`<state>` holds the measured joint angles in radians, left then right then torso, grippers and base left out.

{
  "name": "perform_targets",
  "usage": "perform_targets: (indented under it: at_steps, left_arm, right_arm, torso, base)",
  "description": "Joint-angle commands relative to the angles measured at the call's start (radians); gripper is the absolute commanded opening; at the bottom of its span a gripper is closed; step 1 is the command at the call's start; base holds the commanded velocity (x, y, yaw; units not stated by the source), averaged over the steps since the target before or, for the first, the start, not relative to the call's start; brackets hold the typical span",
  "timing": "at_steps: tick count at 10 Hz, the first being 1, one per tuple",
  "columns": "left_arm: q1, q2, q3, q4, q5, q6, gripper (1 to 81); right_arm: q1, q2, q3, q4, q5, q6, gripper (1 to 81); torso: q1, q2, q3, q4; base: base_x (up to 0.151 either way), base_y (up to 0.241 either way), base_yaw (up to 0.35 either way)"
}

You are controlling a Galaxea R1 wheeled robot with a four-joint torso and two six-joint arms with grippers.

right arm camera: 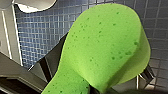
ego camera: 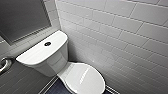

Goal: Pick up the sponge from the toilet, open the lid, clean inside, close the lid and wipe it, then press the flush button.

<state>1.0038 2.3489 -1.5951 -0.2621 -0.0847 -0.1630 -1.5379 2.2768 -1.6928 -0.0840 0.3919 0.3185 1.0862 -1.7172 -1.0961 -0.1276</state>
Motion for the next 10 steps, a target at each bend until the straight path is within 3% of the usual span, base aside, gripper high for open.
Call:
perform_targets:
  at_steps: [1,2,3,4,5,7,8,9,10]
  left_arm:
    - [-0.075,-0.02,0.04,-0.006,0.06,-0.015,81.1]
    - [-0.081,-0.017,0.046,-0.006,0.06,-0.018,81.1]
    - [-0.087,-0.019,0.069,-0.006,0.06,-0.023,81.1]
    - [-0.095,-0.017,0.078,-0.006,0.06,-0.023,81.1]
    - [-0.104,-0.011,0.079,-0.003,0.059,-0.041,81.1]
    - [-0.132,0.01,0.072,-0.003,0.059,-0.064,81.1]
    - [-0.142,0.023,0.072,-0.006,0.059,-0.07,81.1]
    - [-0.153,0.036,0.072,-0.006,0.06,-0.075,81.1]
    - [-0.156,0.047,0.072,-0.006,0.06,-0.075,81.1]
  right_arm:
    - [-0.012,-0.027,-0.004,-0.034,-0.067,-0.001,1.0]
    - [-0.012,-0.024,-0.011,-0.034,-0.067,-0.001,1.0]
    - [-0.012,-0.024,-0.014,-0.034,-0.067,-0.001,1.0]
    - [-0.011,-0.023,-0.014,-0.036,-0.067,-0.001,1.0]
    - [-0.011,-0.018,-0.016,-0.037,-0.068,-0.001,1.0]
    - [-0.014,-0.004,-0.033,-0.037,-0.07,-0.001,1.0]
    - [-0.017,-0.001,-0.039,-0.037,-0.07,-0.002,1.0]
    - [-0.019,0.003,-0.048,-0.039,-0.07,-0.001,1.0]
    - [-0.026,0.015,-0.063,-0.037,-0.07,0.002,1.0]
  torso:
    - [0.0,0.0,0.0,-0.072]
    - [0.0,0.0,0.0,-0.098]
    - [0.0,0.0,0.0,-0.107]
    - [0.0,0.0,0.0,-0.028]
    - [0.0,0.0,0.0,-0.064]
    - [0.0,0.0,0.0,-0.103]
    - [0.0,0.0,0.0,-0.104]
    - [0.0,0.0,-0.04,-0.104]
    - [0.0,0.0,-0.024,-0.104]
  base:
    - [0.0,0.0,0.0]
    - [0.0,0.0,0.0]
    - [0.0,0.0,0.0]
    - [0.0,0.0,0.0]
    - [0.0,0.0,0.0]
    - [0.0,0.0,0.0]
    - [0.0,0.0,0.0]
    - [0.0,0.0,0.0]
    - [0.0,0.0,0.0]
